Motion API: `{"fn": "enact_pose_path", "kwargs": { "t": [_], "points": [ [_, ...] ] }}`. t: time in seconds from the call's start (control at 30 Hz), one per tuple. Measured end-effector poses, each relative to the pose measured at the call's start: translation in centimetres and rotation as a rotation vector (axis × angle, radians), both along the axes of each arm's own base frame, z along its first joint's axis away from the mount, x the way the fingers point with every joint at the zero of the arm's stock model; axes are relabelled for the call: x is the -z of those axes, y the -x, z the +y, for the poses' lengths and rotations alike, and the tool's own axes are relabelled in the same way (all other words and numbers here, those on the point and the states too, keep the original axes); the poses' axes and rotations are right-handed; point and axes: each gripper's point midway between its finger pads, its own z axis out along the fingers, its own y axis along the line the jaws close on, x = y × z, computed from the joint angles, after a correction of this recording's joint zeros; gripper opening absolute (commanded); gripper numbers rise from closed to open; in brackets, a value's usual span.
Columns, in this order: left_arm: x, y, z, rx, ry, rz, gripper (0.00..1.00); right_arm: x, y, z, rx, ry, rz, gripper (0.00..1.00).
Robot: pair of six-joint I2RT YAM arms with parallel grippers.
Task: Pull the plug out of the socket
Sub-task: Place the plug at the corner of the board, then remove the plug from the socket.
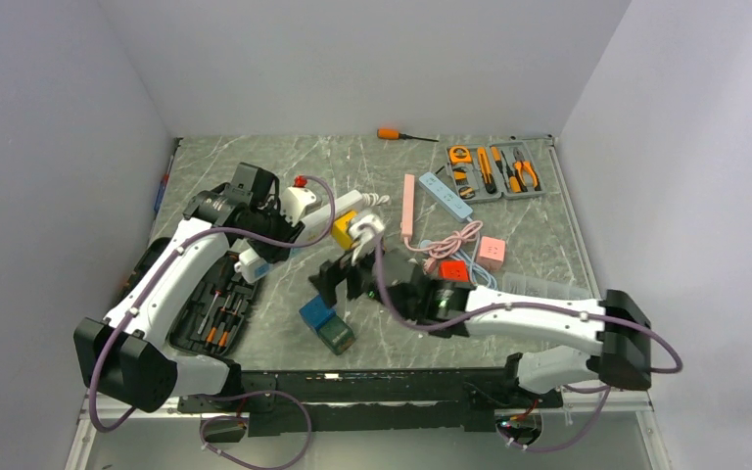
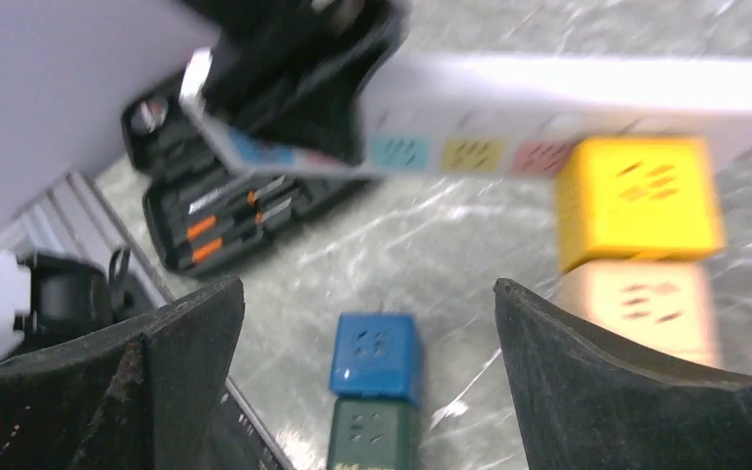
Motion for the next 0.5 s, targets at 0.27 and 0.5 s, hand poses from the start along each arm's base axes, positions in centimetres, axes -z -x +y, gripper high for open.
{"fn": "enact_pose_path", "kwargs": {
  "t": [0.27, 0.5],
  "points": [
    [0.2, 0.2, 0.1, 0.007, -0.006, 0.007, 0.00, -1.9, -9.5, -7.7, 0.196, 0.050, 0.003, 1.00],
    [0.5, 0.6, 0.0, 0.018, -0.001, 0.024, 0.00, 3.6, -9.7, -7.4, 0.107, 0.208, 0.098, 1.00]
  ]
}}
